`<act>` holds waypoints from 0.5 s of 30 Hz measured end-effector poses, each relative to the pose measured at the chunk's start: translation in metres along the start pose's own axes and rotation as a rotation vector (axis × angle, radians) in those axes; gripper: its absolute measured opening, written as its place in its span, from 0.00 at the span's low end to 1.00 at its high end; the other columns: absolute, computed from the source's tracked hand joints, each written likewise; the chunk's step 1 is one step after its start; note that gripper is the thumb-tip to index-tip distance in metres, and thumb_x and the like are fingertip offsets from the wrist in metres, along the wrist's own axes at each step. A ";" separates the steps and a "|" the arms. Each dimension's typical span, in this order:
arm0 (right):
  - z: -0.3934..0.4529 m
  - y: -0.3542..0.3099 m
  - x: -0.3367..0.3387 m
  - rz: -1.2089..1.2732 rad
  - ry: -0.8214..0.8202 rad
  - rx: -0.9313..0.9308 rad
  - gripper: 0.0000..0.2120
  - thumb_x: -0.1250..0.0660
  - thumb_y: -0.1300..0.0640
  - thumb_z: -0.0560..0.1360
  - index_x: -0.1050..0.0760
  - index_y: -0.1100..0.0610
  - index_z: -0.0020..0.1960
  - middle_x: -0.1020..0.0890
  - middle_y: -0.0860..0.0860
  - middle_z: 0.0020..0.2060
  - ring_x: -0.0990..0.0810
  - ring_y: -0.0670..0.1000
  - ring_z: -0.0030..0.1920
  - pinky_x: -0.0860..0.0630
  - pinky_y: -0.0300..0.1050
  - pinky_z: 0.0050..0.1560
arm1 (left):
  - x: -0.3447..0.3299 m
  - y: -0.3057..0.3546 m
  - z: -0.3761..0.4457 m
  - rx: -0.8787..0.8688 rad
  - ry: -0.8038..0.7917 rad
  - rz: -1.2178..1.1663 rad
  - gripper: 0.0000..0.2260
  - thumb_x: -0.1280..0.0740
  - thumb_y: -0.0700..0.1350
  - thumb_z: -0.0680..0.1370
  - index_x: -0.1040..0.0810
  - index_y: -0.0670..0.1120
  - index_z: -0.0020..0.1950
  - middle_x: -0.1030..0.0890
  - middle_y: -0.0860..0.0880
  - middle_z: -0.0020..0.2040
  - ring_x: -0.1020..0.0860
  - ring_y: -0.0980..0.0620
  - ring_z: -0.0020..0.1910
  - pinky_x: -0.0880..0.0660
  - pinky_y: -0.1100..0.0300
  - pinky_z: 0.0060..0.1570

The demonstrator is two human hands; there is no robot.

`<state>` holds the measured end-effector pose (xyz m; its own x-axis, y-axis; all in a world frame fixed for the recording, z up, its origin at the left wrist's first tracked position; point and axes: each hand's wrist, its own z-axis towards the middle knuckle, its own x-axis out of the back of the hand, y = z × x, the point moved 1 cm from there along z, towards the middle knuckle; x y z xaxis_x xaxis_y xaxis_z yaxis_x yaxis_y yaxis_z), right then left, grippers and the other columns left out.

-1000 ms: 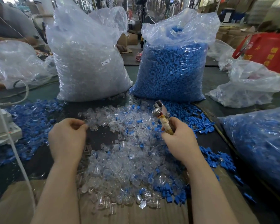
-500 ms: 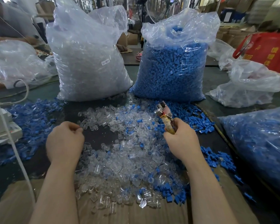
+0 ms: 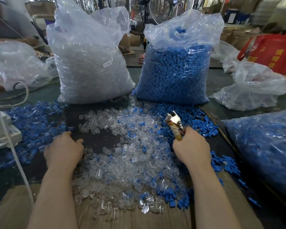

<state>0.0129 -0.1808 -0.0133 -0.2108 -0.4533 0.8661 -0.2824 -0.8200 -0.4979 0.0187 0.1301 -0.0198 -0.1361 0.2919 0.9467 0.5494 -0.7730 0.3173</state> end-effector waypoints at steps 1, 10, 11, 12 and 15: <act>-0.001 -0.001 0.001 -0.016 0.000 -0.002 0.07 0.35 0.54 0.74 0.34 0.51 0.42 0.26 0.49 0.36 0.30 0.49 0.33 0.38 0.45 0.31 | 0.000 0.002 -0.001 -0.012 0.009 0.007 0.24 0.36 0.53 0.81 0.33 0.45 0.75 0.27 0.39 0.69 0.28 0.38 0.66 0.30 0.42 0.64; -0.005 -0.004 0.002 -0.181 -0.084 -0.003 0.13 0.36 0.54 0.77 0.30 0.56 0.60 0.28 0.55 0.60 0.30 0.56 0.41 0.33 0.47 0.41 | 0.008 0.062 -0.045 -0.376 -0.241 -0.247 0.21 0.32 0.60 0.76 0.26 0.56 0.67 0.21 0.53 0.58 0.22 0.49 0.57 0.31 0.42 0.67; -0.005 -0.005 0.003 -0.188 -0.080 0.001 0.13 0.36 0.54 0.77 0.30 0.55 0.60 0.27 0.54 0.59 0.30 0.56 0.41 0.33 0.47 0.40 | 0.005 0.068 -0.050 -0.411 -0.311 -0.240 0.22 0.32 0.61 0.76 0.26 0.56 0.67 0.21 0.54 0.59 0.23 0.50 0.58 0.31 0.43 0.68; -0.005 -0.005 0.003 -0.193 -0.076 0.003 0.13 0.36 0.54 0.77 0.30 0.55 0.60 0.26 0.54 0.58 0.30 0.55 0.42 0.33 0.47 0.40 | 0.001 0.073 -0.054 -0.438 -0.355 -0.220 0.23 0.32 0.61 0.75 0.26 0.56 0.68 0.22 0.53 0.61 0.23 0.50 0.59 0.31 0.44 0.68; -0.005 -0.006 0.001 -0.198 -0.060 -0.007 0.16 0.36 0.54 0.77 0.32 0.57 0.63 0.25 0.55 0.59 0.24 0.58 0.48 0.33 0.47 0.41 | -0.008 0.083 -0.060 -0.493 -0.366 -0.230 0.19 0.34 0.59 0.78 0.26 0.55 0.68 0.21 0.52 0.60 0.23 0.57 0.50 0.27 0.56 0.58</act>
<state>0.0099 -0.1749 -0.0097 -0.0944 -0.3041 0.9480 -0.3188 -0.8928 -0.3181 0.0159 0.0303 0.0022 0.1320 0.5865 0.7991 0.0860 -0.8099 0.5802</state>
